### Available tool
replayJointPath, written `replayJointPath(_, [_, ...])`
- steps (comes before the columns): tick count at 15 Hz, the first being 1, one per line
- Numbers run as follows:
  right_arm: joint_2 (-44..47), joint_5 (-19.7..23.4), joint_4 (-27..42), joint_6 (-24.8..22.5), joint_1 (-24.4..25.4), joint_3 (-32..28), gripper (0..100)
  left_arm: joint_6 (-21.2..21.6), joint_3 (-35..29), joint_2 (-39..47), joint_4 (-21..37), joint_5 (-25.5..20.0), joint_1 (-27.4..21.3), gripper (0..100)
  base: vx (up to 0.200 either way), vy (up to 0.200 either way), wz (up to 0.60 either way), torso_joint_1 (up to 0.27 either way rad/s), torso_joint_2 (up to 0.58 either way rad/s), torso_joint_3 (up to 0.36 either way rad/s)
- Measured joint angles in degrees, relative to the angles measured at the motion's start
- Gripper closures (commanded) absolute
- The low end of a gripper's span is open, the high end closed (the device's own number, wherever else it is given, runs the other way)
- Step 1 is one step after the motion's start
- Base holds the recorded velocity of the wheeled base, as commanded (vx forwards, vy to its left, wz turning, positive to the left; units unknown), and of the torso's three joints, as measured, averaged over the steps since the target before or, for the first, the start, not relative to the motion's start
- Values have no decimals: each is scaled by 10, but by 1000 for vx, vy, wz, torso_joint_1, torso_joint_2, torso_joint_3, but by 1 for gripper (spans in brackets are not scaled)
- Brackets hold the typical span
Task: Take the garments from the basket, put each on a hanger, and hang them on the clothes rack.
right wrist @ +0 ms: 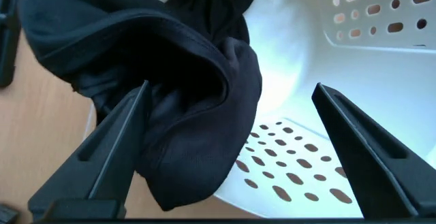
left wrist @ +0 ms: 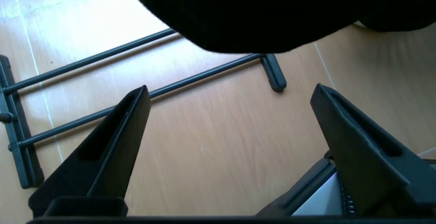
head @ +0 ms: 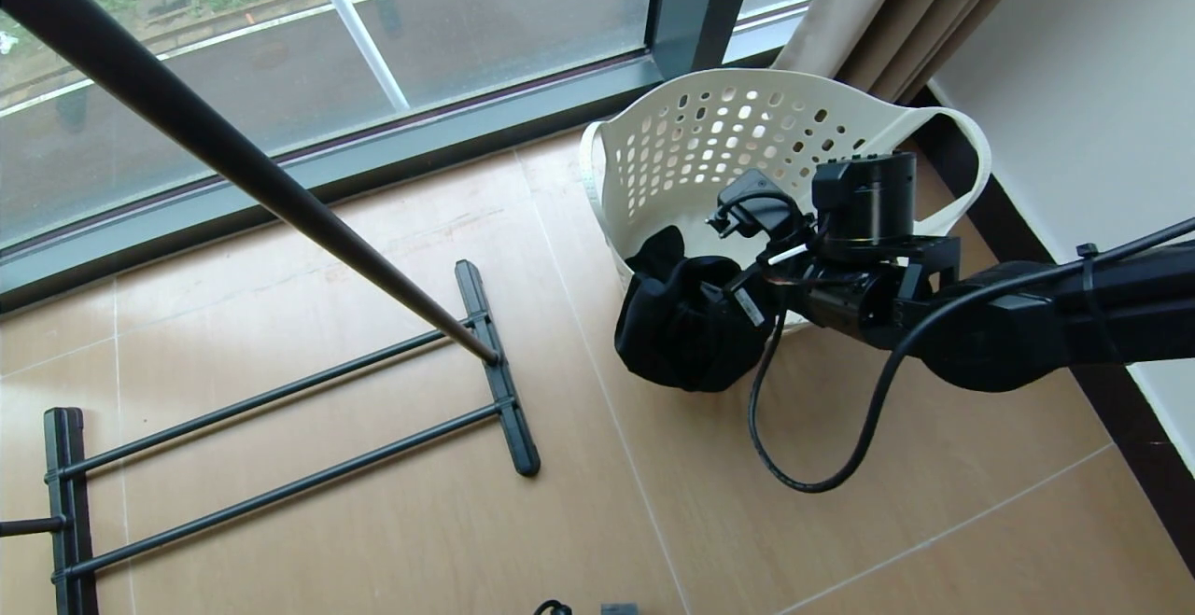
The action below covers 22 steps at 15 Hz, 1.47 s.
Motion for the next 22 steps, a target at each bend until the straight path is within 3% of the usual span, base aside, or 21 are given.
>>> replayJointPath(3, [30,-4,-44,0,-9,-15,0,0,0,0,0,0,0,0,0,0,0,0,0,0])
replayJointPath(7, [53,-4,-47,1,-10,-41,0,0,-1,0,0,0,0,0,0,0,0,0,0,0])
replayJointPath(8, [55,-4,-47,1,-10,-44,100,-1,-1,0,0,0,0,0,0,0,0,0,0,0])
replayJointPath(15, [45,-4,-71,2,-10,-20,100,-1,0,0,0,0,0,0,0,0,0,0,0,0])
replayJointPath(22, [-87,-1,-123,12,4,120,100,2,0,0,0,-1,0,0,0,0,0,0,0,0])
